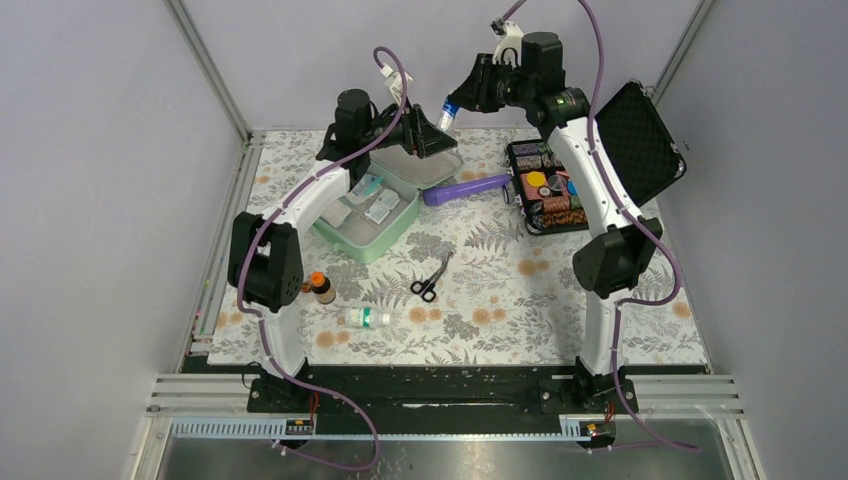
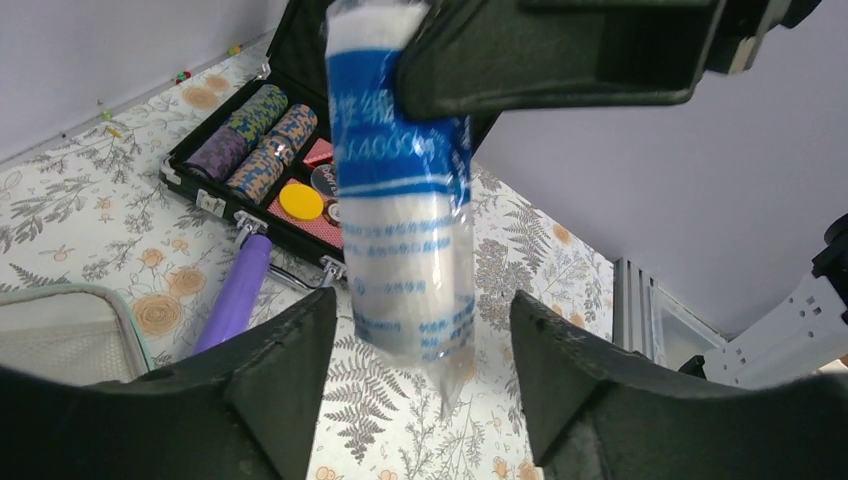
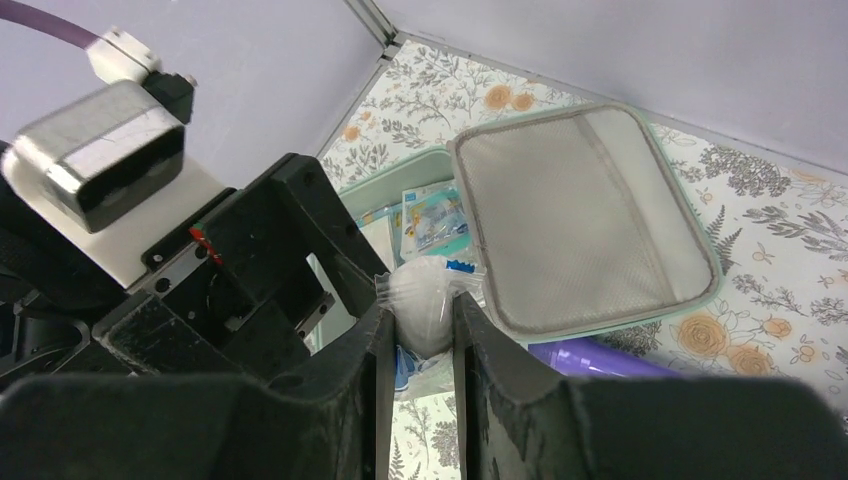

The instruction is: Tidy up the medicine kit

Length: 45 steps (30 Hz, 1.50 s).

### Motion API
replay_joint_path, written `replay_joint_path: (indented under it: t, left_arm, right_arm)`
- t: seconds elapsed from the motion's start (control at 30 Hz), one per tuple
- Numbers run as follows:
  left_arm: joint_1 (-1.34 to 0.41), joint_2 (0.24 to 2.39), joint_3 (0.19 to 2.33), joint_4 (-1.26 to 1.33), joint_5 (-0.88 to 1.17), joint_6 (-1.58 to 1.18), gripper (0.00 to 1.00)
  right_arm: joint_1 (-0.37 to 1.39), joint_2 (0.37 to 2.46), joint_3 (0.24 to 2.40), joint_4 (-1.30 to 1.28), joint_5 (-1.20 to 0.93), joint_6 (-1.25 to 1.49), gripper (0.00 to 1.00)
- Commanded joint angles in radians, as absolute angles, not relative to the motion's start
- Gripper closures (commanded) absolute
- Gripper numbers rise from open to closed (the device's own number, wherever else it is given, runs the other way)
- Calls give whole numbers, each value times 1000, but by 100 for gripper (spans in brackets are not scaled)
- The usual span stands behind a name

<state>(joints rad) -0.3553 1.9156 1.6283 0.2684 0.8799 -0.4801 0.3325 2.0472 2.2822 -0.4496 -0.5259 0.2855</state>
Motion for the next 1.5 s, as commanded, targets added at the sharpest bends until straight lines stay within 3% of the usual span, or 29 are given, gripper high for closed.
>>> replay_joint_path:
  t: [0.0, 0.1, 0.17, 0.27, 0.43, 0.57, 0.67, 0.8, 0.93, 1.03, 1.13, 1.47]
  left_arm:
    - [-361, 1915, 1678, 380, 913, -505, 42]
    - [-360, 1917, 1678, 383, 914, -507, 51]
    - [-360, 1918, 1678, 381, 910, -507, 63]
    - [-360, 1918, 1676, 364, 888, -500, 67]
    - [-357, 1910, 1669, 295, 840, -456, 72]
    - [-327, 1875, 1634, 219, 778, -416, 73]
    - [-275, 1825, 1580, 138, 725, -374, 73]
    - [-190, 1719, 1492, -67, 604, -259, 75]
    - [-123, 1629, 1376, -244, 279, -271, 71]
    - [-93, 1596, 1308, -327, 150, -274, 70]
    - [-68, 1594, 1268, -362, 176, -258, 69]
    - [-22, 1759, 1425, -652, 189, 425, 66]
  right_arm:
    - [347, 2046, 2257, -407, -561, 290, 75]
    - [348, 2043, 2242, -406, -561, 289, 74]
    - [350, 2045, 2240, -407, -566, 290, 74]
    - [351, 2049, 2242, -405, -568, 291, 71]
    - [349, 2041, 2238, -420, -577, 280, 38]
    - [334, 1990, 2194, -436, -578, 282, 21]
    - [307, 1935, 2126, -441, -575, 297, 14]
    - [263, 1844, 1985, -447, -553, 283, 12]
    - [244, 1774, 1860, -451, -522, 257, 11]
    - [243, 1755, 1825, -451, -510, 241, 11]
    - [243, 1771, 1843, -458, -499, 230, 11]
    - [243, 1834, 1904, -483, -512, 222, 11]
